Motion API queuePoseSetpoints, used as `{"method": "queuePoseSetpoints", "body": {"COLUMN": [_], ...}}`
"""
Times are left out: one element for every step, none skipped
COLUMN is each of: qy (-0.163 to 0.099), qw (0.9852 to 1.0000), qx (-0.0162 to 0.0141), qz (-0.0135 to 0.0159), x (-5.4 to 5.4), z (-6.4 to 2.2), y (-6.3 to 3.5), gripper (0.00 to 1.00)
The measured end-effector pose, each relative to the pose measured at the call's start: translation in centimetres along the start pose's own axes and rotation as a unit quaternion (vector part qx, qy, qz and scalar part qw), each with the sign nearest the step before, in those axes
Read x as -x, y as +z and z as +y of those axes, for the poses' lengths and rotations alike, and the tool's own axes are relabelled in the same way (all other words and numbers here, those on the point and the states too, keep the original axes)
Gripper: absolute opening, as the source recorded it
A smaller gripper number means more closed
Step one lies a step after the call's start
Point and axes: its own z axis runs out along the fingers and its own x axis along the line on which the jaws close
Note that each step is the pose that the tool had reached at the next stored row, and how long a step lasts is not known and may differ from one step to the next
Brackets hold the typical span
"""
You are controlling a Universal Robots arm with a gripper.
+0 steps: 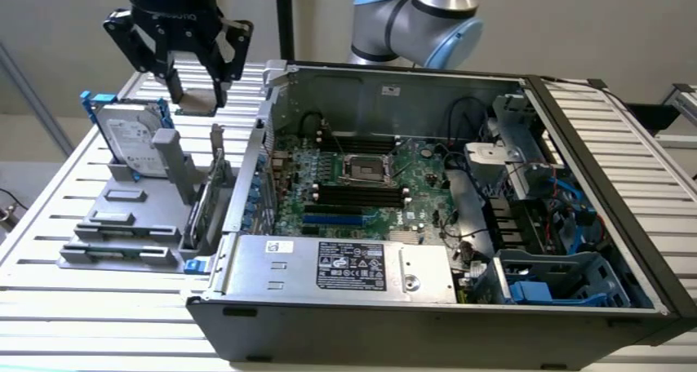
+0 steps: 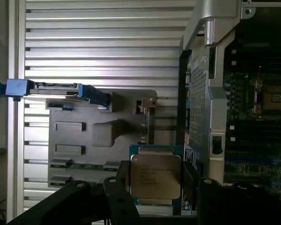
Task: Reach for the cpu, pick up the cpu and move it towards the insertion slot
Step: 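Pick up the cpu and move it towards the insertion slot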
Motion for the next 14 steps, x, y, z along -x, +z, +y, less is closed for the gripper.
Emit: {"method": "queuePoseSetpoints", "body": {"qy": [0.000, 0.000, 0.000, 0.000, 0.000, 0.000, 0.000, 0.000, 0.000, 0.000, 0.000, 0.000, 0.000, 0.000], "qw": [1.0000, 1.0000, 1.0000, 1.0000, 1.0000, 1.0000, 1.0000, 1.0000, 1.0000, 1.0000, 1.0000, 1.0000, 1.0000, 1.0000], "qx": [0.0003, 0.0006, 0.0010, 0.0014, 0.0018, 0.0026, 0.0034, 0.0043, 0.0051, 0.0059, 0.0067, 0.0075, 0.0083, 0.0089], "qz": [0.0000, 0.0000, 0.0000, 0.0000, 0.0001, 0.0000, 0.0000, 0.0000, 0.0000, 0.0000, 0.0000, 0.0000, 0.0000, 0.0000], "x": [0.4, 0.9, 1.3, 1.8, 2.3, 2.7, 3.1, 3.6, 4.1, 4.5, 5.0, 5.4, 5.9, 6.3], "z": [0.00, 0.00, 0.00, 0.00, 0.00, 0.00, 0.00, -0.01, -0.01, -0.01, -0.01, -0.01, -0.02, -0.02], "y": [-0.03, -0.07, -0.10, -0.13, -0.17, -0.19, -0.21, -0.24, -0.26, -0.29, -0.31, -0.34, -0.36, -0.38], "gripper": [0.55, 0.55, 0.55, 0.55, 0.55, 0.55, 0.55, 0.55, 0.55, 0.55, 0.55, 0.55, 0.55, 0.55]}}
